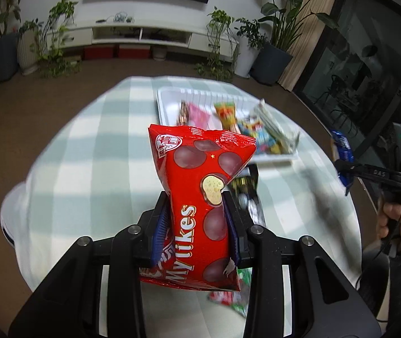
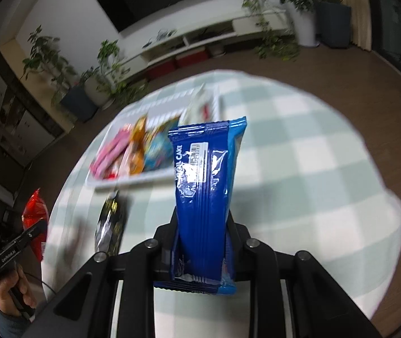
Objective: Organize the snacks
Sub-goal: 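Carry the red bag and blue packet into the white tray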
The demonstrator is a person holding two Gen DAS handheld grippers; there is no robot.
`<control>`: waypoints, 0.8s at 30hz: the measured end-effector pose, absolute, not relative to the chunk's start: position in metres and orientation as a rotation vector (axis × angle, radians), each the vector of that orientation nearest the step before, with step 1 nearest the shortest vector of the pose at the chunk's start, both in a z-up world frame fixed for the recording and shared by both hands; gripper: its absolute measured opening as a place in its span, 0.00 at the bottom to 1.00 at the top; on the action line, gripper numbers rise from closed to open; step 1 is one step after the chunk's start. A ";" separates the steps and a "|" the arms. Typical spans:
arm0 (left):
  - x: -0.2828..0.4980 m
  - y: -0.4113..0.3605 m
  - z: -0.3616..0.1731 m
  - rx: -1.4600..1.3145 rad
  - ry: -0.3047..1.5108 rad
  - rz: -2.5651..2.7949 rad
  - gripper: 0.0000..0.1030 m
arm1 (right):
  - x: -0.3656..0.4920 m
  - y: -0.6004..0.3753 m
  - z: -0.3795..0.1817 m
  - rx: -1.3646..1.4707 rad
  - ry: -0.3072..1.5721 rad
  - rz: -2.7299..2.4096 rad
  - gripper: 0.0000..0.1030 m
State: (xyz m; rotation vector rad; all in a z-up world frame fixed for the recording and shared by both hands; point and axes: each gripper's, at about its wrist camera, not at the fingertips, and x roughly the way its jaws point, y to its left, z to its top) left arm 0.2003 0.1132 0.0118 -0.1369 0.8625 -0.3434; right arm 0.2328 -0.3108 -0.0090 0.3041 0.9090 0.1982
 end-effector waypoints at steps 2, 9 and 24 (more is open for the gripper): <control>0.216 0.111 0.024 -0.117 0.850 -0.345 0.32 | 0.243 -0.319 0.003 0.300 0.892 0.187 0.26; 0.295 0.086 0.054 -0.064 0.830 -0.351 0.32 | 0.301 -0.305 0.037 0.260 0.850 0.253 0.26; 0.411 0.025 -0.024 -0.029 0.954 -0.345 0.33 | 0.410 -0.206 -0.017 0.077 1.035 0.338 0.26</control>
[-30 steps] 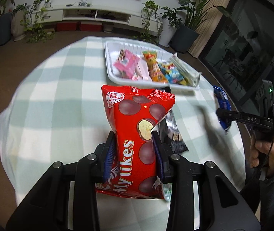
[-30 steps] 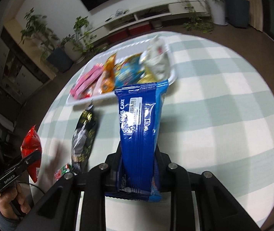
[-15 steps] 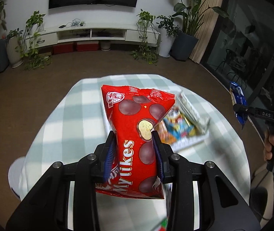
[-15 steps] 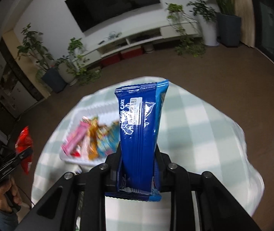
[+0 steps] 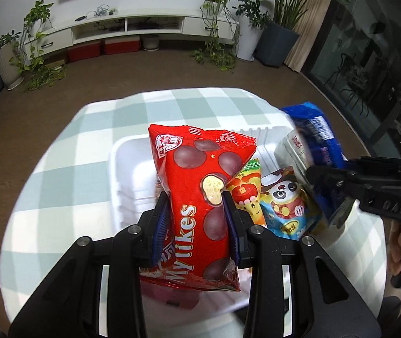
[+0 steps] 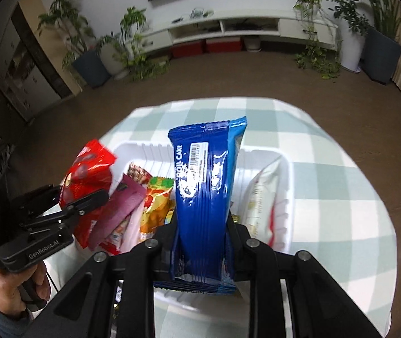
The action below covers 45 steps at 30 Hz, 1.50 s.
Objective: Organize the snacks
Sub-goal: 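Carry the red bag and blue packet into the white tray, then open both tools to release the packets into the tray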
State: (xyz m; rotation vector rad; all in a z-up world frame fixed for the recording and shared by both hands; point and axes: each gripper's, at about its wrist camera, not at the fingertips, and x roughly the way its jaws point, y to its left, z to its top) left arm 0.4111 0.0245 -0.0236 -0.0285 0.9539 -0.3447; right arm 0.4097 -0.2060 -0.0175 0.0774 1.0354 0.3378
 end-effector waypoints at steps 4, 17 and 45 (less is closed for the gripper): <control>0.418 0.014 -0.035 -0.023 0.951 -0.347 0.33 | 0.415 -0.200 -0.032 0.068 1.060 0.329 0.26; 0.428 0.000 -0.070 0.010 1.006 -0.324 0.34 | 0.417 -0.189 -0.059 0.031 1.065 0.282 0.27; 0.383 0.022 -0.022 0.011 0.894 -0.275 0.82 | 0.382 -0.192 -0.010 0.023 0.904 0.254 0.68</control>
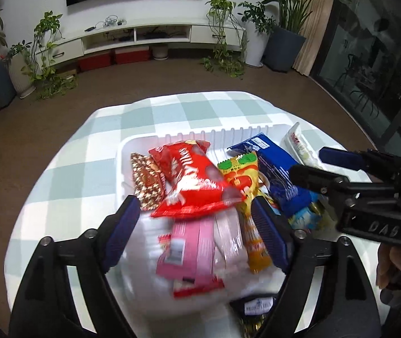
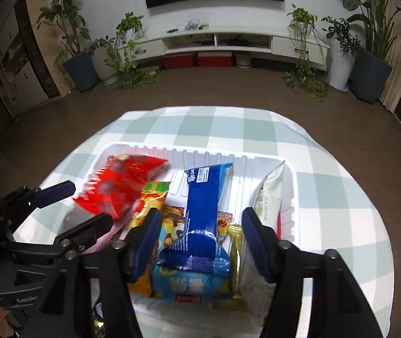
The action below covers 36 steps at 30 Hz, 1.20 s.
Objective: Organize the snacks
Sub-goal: 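Open both tools to release the packets into the tray, then move both tools back over the remaining black and green packets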
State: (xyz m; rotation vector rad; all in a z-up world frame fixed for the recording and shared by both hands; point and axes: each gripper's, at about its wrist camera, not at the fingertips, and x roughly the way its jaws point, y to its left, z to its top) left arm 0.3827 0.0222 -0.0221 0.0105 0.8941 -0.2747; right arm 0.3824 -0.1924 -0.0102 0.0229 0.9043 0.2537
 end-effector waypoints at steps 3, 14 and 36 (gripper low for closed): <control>0.362 0.028 -0.013 0.016 0.878 -0.261 0.92 | 0.367 -0.198 0.000 0.067 0.887 0.266 0.77; 0.237 0.061 -0.008 -0.097 0.888 -0.186 0.99 | 0.249 -0.214 -0.012 0.192 0.857 0.316 0.85; 0.126 0.029 -0.070 -0.055 1.040 -0.031 0.99 | 0.120 -0.213 -0.065 0.226 0.889 0.283 0.85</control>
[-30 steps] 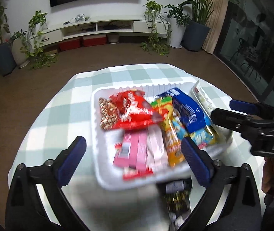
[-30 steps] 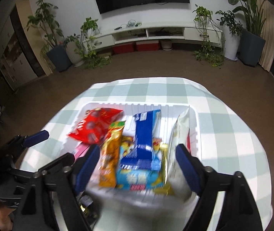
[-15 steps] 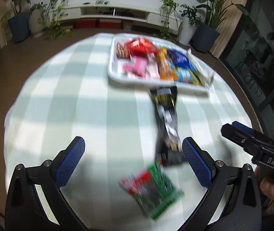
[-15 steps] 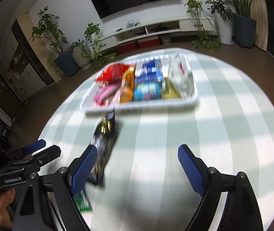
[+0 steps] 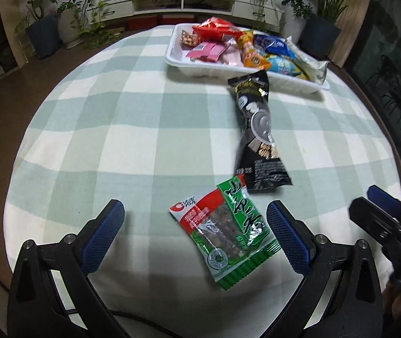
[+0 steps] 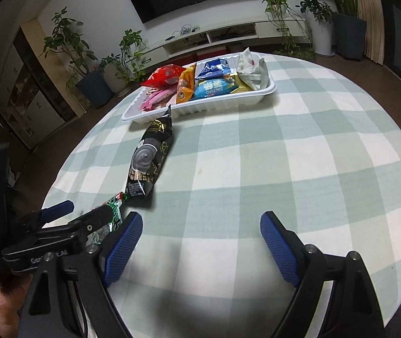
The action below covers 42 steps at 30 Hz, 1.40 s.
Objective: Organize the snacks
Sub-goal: 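Move both tools back over the remaining black and green packets, then grasp the green-and-red printed packet with the left tool, then grasp the long black packet with the right tool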
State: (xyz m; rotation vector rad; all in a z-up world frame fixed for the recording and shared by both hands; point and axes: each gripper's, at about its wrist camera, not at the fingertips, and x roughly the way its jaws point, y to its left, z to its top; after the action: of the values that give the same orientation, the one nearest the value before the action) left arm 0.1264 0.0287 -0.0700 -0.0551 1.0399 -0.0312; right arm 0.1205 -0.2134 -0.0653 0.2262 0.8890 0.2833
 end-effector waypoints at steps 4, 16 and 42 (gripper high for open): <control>0.131 0.026 -0.080 -0.058 1.073 -0.011 0.99 | 0.115 -0.209 -0.065 0.211 0.885 0.290 0.85; 0.132 0.024 -0.090 -0.033 1.059 -0.038 0.97 | 0.111 -0.203 -0.064 0.176 0.873 0.288 0.85; 0.131 0.037 -0.083 0.062 1.004 -0.104 0.34 | 0.158 -0.163 -0.047 0.086 0.904 0.325 0.85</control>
State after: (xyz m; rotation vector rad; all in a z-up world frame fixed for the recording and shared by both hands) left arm 0.1312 0.0370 -0.0829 0.0618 1.0040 -0.1037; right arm 0.1581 -0.1631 -0.0474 0.0858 0.9038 0.3250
